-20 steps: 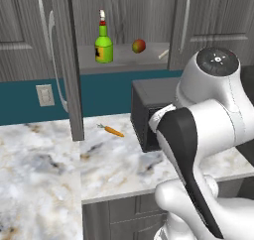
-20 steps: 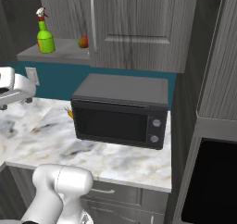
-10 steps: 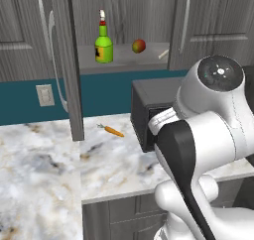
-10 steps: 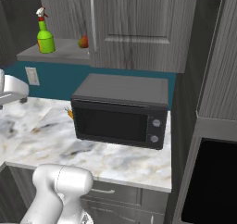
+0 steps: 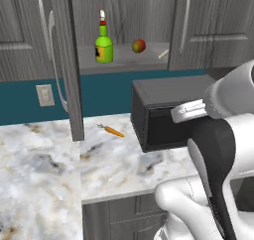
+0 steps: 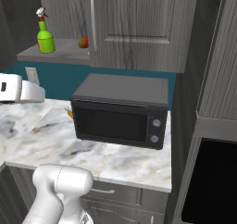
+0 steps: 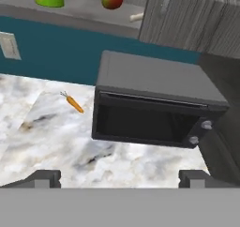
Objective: Pick the spray and dish brush from the cabinet and place them on the counter.
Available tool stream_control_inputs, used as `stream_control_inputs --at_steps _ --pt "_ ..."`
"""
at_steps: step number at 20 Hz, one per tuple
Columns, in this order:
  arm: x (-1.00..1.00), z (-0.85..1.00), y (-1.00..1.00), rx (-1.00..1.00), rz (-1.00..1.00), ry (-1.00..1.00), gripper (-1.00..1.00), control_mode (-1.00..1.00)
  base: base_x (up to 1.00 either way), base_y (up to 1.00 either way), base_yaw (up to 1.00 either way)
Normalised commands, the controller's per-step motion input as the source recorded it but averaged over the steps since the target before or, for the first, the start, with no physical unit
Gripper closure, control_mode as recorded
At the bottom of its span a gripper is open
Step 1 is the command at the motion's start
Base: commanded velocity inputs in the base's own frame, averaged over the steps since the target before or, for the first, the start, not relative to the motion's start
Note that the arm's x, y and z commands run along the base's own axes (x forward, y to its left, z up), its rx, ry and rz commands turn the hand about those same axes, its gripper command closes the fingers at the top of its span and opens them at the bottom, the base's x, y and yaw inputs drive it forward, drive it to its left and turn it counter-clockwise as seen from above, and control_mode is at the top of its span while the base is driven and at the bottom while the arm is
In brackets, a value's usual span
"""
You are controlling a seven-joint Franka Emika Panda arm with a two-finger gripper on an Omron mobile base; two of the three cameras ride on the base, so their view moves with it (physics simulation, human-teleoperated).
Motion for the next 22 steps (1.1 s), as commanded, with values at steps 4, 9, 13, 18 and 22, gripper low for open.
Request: stream_control_inputs --at_steps 4,9,13,18,22 --pt "0.31 0.00 -0.67 0.23 0.00 0.02 -1.00 -1.00 0.00 0.00 0.00" --pt "0.16 0.02 -0.47 0.19 0.00 0.02 -1.00 -1.00 0.00 0.00 0.00" --pt "0.04 0.00 -0.05 0.00 0.02 0.00 -1.00 -1.00 0.00 0.00 0.00" --pt "0.03 0.07 -0.12 0.00 -0.04 -0.10 -1.00 -1.00 0.00 0.00 0.00" --pt "0.18 0.09 0.12 -0.10 -0.10 0.01 -1.00 -1.00 0.00 0.00 0.00"
